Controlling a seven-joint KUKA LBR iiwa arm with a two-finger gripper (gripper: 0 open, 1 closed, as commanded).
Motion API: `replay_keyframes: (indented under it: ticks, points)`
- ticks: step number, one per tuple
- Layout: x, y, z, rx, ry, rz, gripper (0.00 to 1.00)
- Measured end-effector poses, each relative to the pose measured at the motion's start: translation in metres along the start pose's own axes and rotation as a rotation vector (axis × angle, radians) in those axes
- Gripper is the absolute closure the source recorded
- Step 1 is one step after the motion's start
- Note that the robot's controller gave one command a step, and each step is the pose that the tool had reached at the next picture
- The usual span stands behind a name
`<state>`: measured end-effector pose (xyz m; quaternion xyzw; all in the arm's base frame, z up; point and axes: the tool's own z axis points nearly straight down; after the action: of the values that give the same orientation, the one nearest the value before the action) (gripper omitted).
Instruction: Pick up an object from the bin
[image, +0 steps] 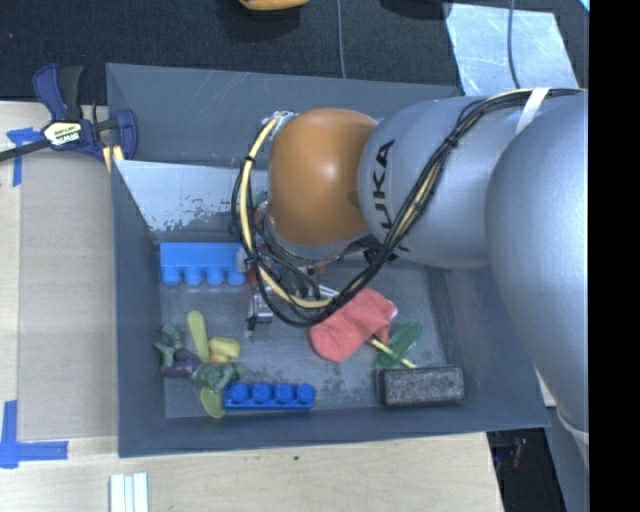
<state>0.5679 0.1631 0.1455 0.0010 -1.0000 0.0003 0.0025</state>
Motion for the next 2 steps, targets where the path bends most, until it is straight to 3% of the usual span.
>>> replay_keyframes:
  ticks: [1, 2]
  points:
    - [-0.002, 0.0, -0.004, -0.002, -0.007, 0.002, 0.0]
    - [-0.02, -0.03, 0.04, -0.002, -0.016, -0.137, 0.0]
